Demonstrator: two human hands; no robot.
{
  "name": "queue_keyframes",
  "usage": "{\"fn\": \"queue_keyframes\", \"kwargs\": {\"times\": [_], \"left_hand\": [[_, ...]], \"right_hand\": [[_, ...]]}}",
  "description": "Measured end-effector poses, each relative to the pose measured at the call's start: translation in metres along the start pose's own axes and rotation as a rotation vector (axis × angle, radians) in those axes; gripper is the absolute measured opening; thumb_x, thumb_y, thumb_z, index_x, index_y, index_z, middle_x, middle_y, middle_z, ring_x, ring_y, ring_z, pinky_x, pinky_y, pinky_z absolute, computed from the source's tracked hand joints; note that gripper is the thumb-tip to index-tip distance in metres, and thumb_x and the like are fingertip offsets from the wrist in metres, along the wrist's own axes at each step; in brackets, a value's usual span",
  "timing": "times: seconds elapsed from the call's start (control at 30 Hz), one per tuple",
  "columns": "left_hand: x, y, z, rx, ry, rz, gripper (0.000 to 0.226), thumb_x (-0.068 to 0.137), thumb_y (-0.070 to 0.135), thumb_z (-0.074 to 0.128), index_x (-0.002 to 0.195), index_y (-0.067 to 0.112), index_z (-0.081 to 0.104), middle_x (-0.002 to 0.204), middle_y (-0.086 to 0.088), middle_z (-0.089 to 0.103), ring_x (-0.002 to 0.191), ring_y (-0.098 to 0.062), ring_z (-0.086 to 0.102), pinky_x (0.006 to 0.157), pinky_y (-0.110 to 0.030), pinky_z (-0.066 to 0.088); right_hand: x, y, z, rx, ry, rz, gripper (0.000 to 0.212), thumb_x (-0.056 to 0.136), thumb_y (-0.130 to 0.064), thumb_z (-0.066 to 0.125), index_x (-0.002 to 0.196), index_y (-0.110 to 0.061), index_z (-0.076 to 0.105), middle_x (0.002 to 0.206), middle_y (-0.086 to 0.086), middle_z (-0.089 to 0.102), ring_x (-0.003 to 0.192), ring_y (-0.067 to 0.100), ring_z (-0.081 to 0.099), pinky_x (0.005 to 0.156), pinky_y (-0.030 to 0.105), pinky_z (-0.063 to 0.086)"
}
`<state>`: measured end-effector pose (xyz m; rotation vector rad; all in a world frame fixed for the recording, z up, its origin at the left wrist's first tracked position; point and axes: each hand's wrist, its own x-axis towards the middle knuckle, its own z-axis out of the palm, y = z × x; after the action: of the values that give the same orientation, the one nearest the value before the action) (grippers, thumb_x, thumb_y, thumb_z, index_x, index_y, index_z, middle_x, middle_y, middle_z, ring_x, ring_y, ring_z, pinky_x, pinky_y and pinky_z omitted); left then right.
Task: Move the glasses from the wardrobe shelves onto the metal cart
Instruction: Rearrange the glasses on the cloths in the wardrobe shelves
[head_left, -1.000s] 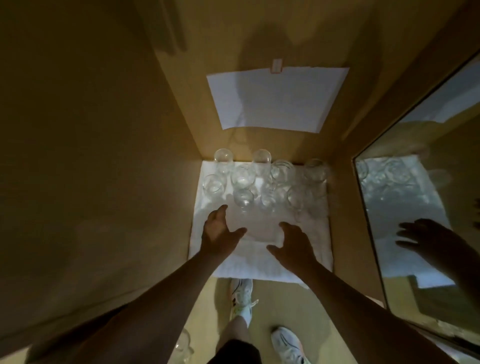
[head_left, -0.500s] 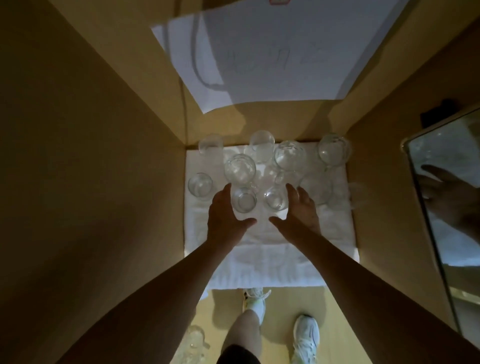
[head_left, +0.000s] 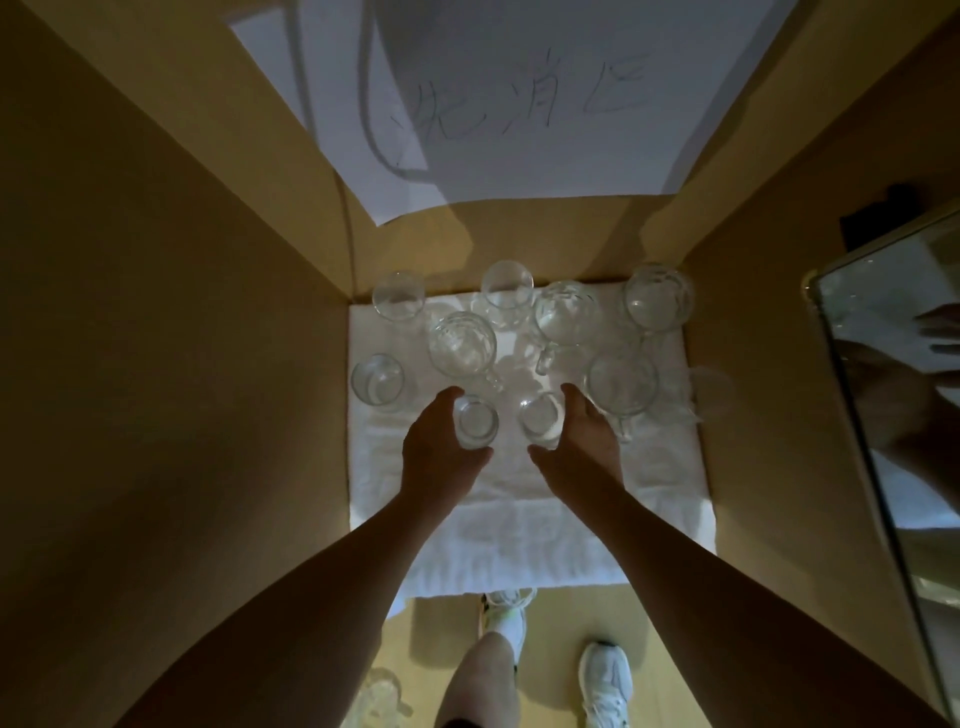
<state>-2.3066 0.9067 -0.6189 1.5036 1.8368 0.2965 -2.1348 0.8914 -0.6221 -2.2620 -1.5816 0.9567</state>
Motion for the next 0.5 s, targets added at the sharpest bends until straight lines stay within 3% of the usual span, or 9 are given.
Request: {"fn": "queue_keyframes", "kwargs": {"times": [0.17, 0.4, 0.5], "left_hand": [[-0.03, 0.004, -0.013, -0.009, 0.034, -0.013, 0.079, 0.064, 0.027, 0.092, 0.133, 0.021, 0.054, 0.12, 0.003, 0.069, 0.112, -0.019, 0.064, 0.095, -0.036, 0.053], [-0.089, 0.035, -0.054, -0.032, 0.106, -0.012, 0.074, 0.064, 0.03, 0.092, 0.129, 0.024, 0.057, 0.114, 0.005, 0.07, 0.108, -0.02, 0.065, 0.088, -0.027, 0.049], [-0.117, 0.058, -0.08, -0.032, 0.123, 0.008, 0.071, 0.065, 0.035, 0.089, 0.127, 0.025, 0.057, 0.114, 0.002, 0.069, 0.105, -0.024, 0.064, 0.087, -0.033, 0.051]], "right_hand": [[-0.025, 0.002, -0.015, -0.047, -0.027, -0.011, 0.069, 0.066, -0.019, 0.084, 0.128, -0.011, 0.054, 0.109, 0.007, 0.069, 0.094, 0.028, 0.066, 0.081, 0.029, 0.05], [-0.078, -0.018, -0.069, -0.002, -0.017, -0.019, 0.073, 0.069, -0.028, 0.085, 0.133, -0.013, 0.052, 0.121, 0.005, 0.067, 0.111, 0.027, 0.063, 0.094, 0.032, 0.048], [-0.102, -0.029, -0.097, 0.01, 0.013, -0.049, 0.075, 0.068, -0.031, 0.087, 0.133, -0.015, 0.053, 0.121, 0.003, 0.067, 0.113, 0.026, 0.062, 0.094, 0.033, 0.049]]}}
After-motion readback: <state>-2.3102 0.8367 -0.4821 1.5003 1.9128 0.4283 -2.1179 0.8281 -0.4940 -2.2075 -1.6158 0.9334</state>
